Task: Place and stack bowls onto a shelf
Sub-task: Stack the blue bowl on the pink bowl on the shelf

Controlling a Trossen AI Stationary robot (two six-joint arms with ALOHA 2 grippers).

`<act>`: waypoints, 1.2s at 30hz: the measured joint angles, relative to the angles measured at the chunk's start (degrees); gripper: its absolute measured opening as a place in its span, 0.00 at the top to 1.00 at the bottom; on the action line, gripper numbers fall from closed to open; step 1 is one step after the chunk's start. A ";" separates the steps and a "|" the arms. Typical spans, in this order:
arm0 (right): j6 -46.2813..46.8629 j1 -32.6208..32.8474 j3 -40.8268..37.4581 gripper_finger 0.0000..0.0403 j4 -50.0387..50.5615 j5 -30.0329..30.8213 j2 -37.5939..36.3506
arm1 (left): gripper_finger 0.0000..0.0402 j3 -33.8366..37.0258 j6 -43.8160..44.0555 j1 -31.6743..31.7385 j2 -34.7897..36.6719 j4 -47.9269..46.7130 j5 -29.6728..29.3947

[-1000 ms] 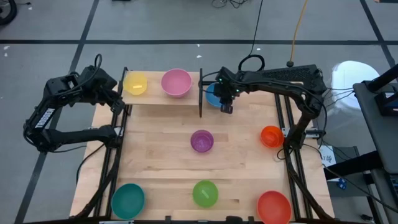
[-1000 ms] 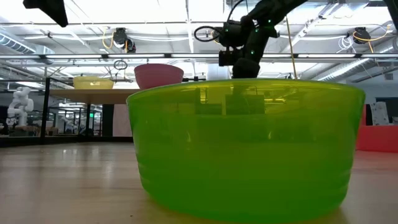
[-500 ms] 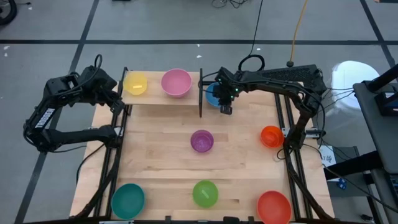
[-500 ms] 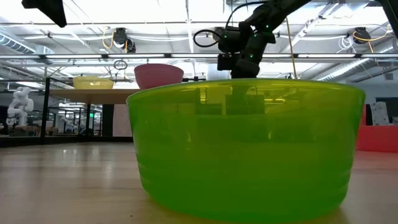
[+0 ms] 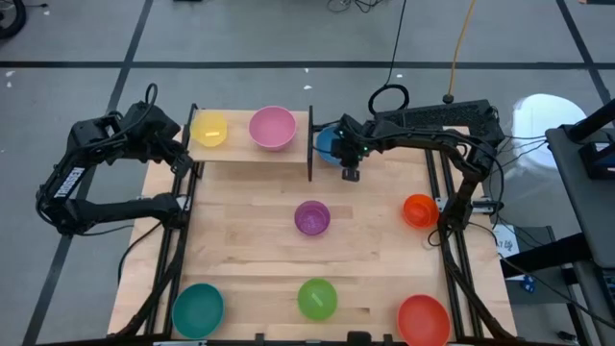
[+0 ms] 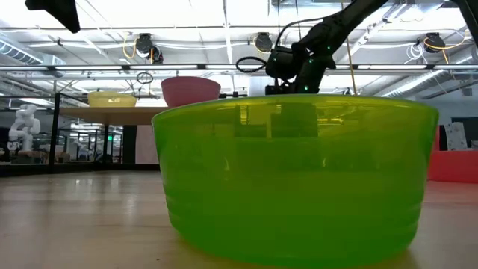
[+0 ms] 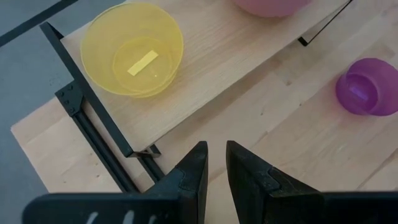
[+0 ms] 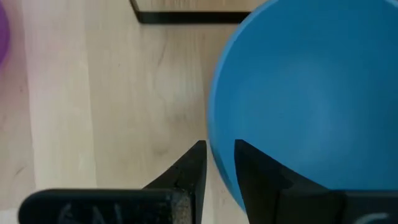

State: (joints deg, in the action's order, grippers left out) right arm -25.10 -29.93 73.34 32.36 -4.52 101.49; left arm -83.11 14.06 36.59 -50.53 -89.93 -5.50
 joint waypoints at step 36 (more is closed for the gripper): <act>0.43 -2.75 -4.79 1.00 -8.20 7.83 -18.15 | 0.84 0.00 0.15 -0.02 0.00 0.02 0.00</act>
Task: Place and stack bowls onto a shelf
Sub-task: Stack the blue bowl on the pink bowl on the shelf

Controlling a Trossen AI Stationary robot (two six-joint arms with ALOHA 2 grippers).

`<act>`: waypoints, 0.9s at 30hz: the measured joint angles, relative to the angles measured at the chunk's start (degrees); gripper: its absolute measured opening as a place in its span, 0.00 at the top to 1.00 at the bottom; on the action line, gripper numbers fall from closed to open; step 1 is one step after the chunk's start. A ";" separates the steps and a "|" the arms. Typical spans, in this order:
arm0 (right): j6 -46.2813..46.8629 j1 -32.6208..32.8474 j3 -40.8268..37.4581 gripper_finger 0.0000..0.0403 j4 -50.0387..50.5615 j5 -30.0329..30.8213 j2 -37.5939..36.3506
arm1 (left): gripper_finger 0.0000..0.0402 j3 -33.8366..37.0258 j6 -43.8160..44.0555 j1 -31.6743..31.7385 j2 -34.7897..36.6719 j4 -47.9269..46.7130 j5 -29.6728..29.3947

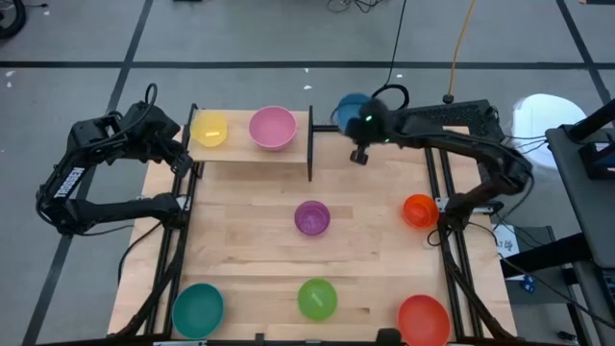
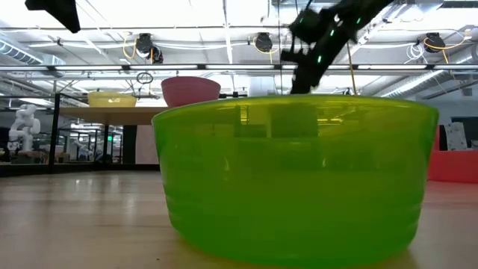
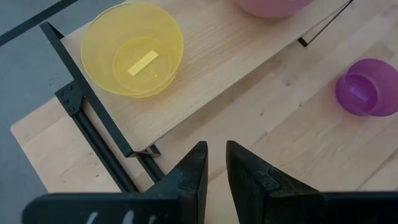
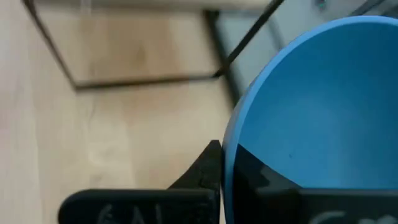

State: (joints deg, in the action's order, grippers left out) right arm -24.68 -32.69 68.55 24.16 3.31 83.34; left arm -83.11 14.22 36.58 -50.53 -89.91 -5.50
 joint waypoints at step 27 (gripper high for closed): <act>-5.43 12.20 56.06 1.00 10.48 0.64 23.94 | 0.84 0.00 -0.94 0.00 0.00 -0.01 -0.02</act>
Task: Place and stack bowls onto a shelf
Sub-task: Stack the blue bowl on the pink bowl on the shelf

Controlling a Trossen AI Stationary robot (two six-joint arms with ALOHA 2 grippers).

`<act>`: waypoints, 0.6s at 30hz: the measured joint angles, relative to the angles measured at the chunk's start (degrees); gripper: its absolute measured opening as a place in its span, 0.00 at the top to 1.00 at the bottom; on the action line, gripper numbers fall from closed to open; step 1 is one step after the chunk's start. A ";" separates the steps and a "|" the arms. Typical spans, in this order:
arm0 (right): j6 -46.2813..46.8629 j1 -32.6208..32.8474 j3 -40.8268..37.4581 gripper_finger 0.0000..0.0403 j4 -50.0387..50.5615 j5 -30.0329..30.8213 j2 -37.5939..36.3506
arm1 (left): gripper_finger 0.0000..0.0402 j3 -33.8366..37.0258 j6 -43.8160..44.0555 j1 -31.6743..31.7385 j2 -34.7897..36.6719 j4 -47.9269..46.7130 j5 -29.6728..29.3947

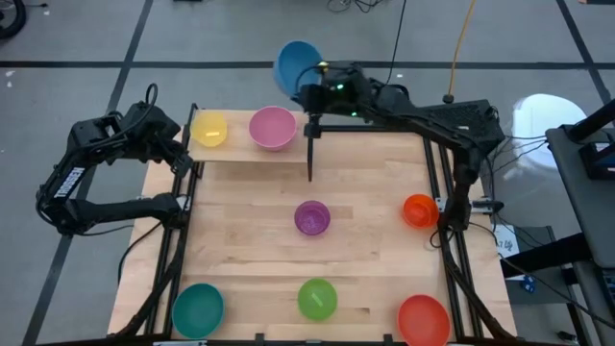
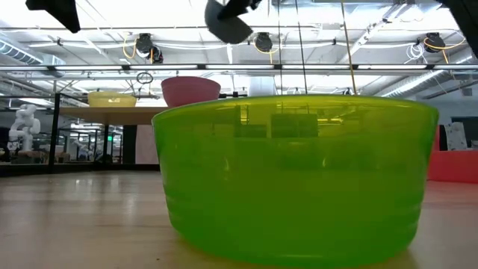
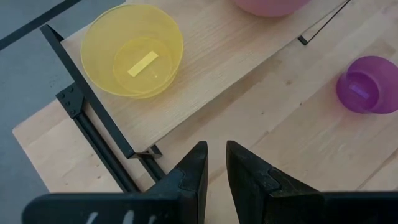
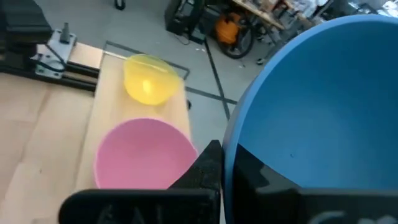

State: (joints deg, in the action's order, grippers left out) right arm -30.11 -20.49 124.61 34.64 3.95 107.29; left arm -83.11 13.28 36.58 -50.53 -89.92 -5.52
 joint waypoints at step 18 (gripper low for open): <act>1.76 2.72 0.16 1.00 1.17 -13.73 9.69 | 0.84 0.00 1.05 0.00 0.01 -0.01 0.00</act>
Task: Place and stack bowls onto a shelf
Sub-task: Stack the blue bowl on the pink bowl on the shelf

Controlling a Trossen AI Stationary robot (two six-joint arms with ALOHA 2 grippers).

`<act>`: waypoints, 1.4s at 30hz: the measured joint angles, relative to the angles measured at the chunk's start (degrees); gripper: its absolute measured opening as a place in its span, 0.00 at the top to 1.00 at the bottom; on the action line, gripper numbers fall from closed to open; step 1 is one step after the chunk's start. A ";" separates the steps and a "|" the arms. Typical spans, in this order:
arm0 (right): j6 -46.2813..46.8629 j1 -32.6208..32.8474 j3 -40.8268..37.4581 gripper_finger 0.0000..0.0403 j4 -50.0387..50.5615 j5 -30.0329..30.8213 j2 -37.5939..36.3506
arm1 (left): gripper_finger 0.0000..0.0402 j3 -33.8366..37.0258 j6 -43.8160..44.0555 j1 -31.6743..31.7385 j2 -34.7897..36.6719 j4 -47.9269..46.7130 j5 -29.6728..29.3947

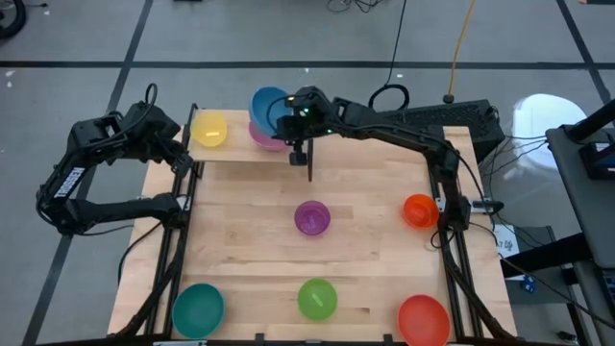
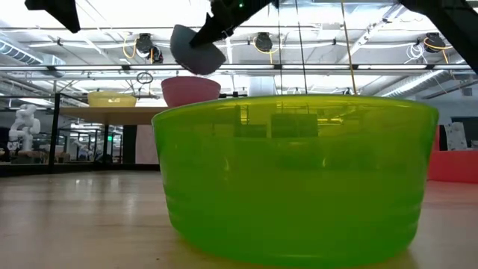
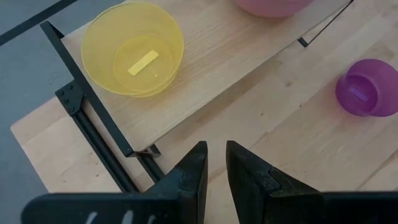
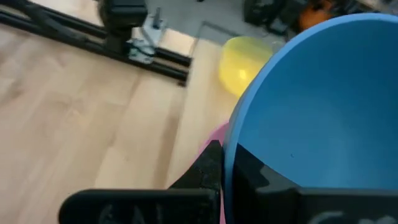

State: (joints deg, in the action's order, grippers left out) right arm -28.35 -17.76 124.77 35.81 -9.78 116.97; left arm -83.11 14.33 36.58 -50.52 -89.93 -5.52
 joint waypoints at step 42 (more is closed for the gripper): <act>0.09 1.24 -0.04 0.69 -8.83 5.27 1.24 | 0.84 -0.01 0.66 0.02 -0.01 -0.09 0.02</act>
State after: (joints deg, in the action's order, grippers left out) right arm -28.26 -16.53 124.73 26.98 -4.51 118.21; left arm -83.12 14.98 36.60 -50.53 -90.02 -5.50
